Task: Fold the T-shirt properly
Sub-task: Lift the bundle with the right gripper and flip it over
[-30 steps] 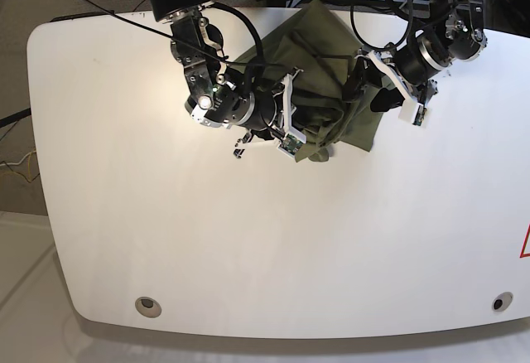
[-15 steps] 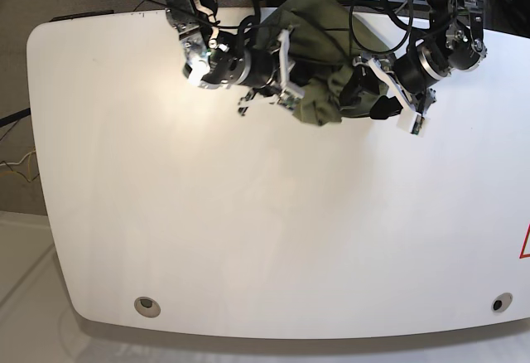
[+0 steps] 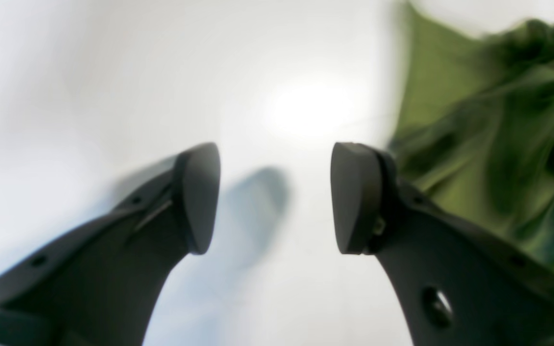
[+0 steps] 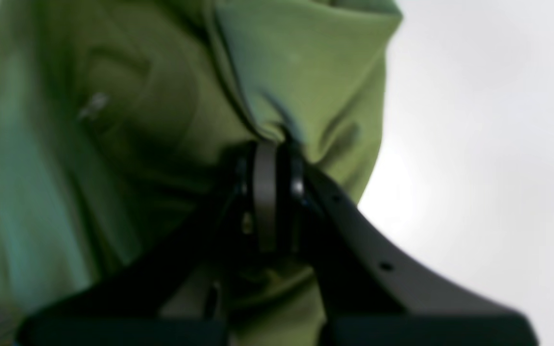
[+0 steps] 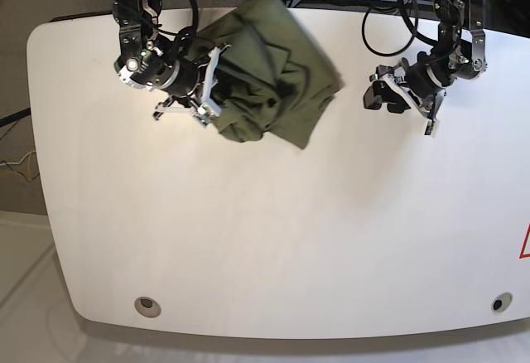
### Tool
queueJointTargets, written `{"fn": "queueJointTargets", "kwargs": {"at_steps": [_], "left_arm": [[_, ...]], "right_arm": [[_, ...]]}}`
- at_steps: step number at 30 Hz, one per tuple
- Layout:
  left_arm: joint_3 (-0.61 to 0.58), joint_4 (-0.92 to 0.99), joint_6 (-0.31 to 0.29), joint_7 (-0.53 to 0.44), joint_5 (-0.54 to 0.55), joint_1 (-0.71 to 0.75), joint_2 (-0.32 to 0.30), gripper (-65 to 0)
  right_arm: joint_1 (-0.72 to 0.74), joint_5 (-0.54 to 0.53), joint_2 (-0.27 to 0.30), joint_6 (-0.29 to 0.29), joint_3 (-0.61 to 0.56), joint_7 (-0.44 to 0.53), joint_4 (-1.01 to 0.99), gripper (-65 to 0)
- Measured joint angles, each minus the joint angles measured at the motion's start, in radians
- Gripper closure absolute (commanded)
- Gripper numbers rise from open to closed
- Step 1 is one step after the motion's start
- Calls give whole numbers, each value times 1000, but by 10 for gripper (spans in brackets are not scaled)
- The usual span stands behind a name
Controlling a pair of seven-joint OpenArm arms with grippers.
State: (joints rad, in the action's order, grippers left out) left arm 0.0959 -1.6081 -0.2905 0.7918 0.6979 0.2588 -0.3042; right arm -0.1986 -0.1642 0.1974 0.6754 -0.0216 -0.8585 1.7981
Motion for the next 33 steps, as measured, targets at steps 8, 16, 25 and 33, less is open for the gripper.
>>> {"fn": "queueJointTargets", "kwargs": {"at_steps": [8,16,25,33], "left_arm": [[-65,65,-26,-107,-57,-35,-1,-360],[-146,89,-28,-237,-208,-44,12,-351],[-236,132,-16,-409,-389,-62,29,-317],[-260,77,-2,-264,-206,-53,42,-79]], "right_arm": [[-36,-3,0,5,18,85,-7,-21],[-30,-7,-42,13,-13,96,-15,-20],[35,-86,-141,19,-100,69,-35,-18],[65,-166,-133,17,-47,39,-18,-10]]}}
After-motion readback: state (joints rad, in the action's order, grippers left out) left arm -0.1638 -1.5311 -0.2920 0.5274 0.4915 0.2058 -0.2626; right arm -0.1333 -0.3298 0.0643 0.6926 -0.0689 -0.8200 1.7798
